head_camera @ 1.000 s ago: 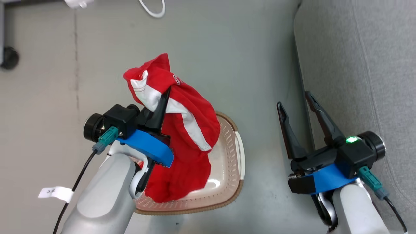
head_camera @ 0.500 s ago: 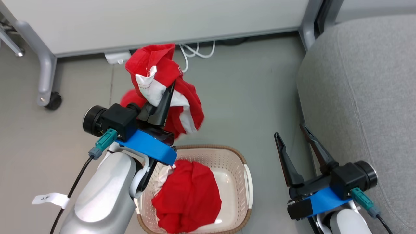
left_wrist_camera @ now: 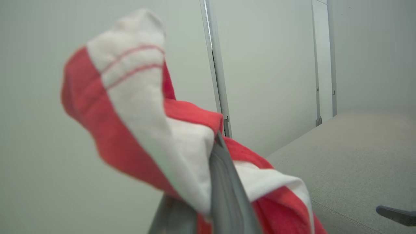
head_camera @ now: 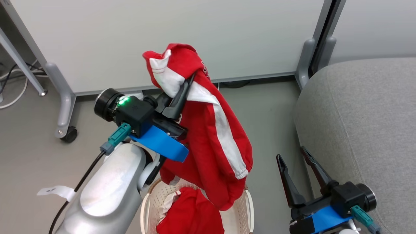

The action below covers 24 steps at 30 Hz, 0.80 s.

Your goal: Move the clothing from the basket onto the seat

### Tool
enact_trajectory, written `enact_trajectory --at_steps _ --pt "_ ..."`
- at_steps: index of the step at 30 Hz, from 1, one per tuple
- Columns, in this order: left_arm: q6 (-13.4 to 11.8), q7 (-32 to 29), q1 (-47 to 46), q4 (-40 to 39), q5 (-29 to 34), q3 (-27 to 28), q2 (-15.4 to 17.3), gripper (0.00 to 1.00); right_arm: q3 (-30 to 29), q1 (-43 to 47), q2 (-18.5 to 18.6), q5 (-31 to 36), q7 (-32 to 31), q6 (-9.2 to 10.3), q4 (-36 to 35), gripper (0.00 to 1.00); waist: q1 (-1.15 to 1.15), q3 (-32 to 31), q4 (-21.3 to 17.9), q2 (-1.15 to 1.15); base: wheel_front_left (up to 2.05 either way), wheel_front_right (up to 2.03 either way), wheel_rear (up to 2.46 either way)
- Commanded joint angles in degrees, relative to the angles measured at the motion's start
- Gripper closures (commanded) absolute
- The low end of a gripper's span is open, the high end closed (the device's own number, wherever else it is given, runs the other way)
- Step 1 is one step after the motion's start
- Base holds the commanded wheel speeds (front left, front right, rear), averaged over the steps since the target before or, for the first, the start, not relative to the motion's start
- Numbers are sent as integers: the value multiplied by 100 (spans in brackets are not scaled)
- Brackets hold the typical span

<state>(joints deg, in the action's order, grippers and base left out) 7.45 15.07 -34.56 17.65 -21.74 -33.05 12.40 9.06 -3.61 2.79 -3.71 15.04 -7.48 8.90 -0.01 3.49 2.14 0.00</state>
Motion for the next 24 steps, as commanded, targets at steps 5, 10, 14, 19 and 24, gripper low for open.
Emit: enact_trajectory --at_steps 5,10,14,19,24 --pt "2 16 -111 -30 43 -121 64 100 -33 166 17 -48 22 -3 -8 0 1 -150 -38 0 0 0 0" --pt "2 16 -76 -4 53 -131 79 100 -59 151 17 -28 22 -3 -38 0 1 -177 -38 0 0 0 0" --pt "2 16 -60 19 67 -109 64 100 -28 18 17 -78 22 -3 -83 0 1 -142 -27 0 0 0 0" --pt "2 16 -97 35 78 -108 32 100 194 -232 17 -24 22 -3 -170 0 1 -86 -4 0 0 0 0" --pt "2 16 -134 19 104 -88 0 100 627 -580 17 16 22 -3 -187 0 1 -25 13 0 0 0 0"
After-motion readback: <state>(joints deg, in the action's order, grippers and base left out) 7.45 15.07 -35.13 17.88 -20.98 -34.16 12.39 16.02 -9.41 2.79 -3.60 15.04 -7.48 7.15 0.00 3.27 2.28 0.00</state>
